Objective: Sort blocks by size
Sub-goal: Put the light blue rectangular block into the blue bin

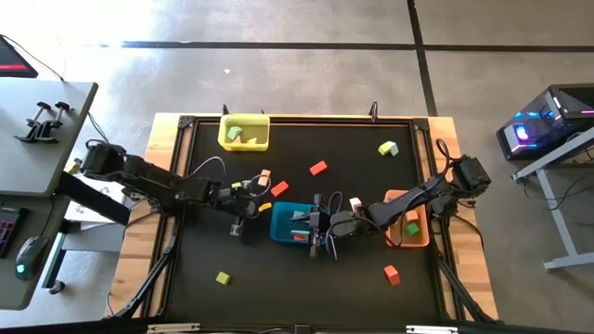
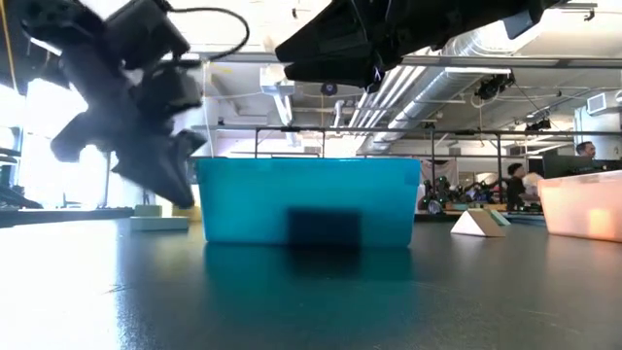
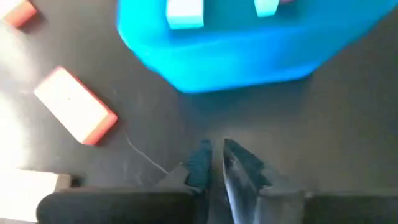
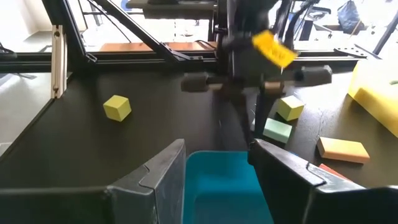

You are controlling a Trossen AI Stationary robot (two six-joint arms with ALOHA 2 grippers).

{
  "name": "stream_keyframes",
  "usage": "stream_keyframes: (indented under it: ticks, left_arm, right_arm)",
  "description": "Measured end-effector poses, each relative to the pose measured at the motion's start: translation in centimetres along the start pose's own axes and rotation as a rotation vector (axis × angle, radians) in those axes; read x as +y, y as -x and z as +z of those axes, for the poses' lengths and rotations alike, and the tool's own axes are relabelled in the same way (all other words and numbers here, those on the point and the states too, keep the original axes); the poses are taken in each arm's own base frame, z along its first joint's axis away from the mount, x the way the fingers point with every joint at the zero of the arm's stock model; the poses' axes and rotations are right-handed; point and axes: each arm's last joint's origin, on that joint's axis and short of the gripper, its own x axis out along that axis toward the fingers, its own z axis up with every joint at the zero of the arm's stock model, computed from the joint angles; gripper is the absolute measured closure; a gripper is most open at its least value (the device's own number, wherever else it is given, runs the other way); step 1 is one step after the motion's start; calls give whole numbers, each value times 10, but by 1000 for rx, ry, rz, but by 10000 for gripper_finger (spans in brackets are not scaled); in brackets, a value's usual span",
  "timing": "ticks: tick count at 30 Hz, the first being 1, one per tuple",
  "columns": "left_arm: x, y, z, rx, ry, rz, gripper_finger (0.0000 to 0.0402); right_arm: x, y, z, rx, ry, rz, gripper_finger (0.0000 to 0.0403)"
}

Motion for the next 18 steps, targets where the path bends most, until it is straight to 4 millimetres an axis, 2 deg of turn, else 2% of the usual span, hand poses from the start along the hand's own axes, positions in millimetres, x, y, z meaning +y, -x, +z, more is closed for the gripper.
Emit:
stream_keyframes:
  ticks: [4, 7, 12, 18]
  left_arm:
    - [4, 14, 13, -7, 80, 48, 395]
    - [7, 26, 18, -23, 200, 92, 387]
    - [6, 38, 6, 72, 396, 93, 328]
    - [1, 36, -13, 185, 544, 56, 239]
  right_arm:
    - [0, 0, -1, 7, 2, -1, 217]
    - [0, 0, -1, 7, 1, -1, 217]
    - [0, 0, -2, 15, -11, -2, 217]
    - [0, 0, -2, 19, -9, -2, 217]
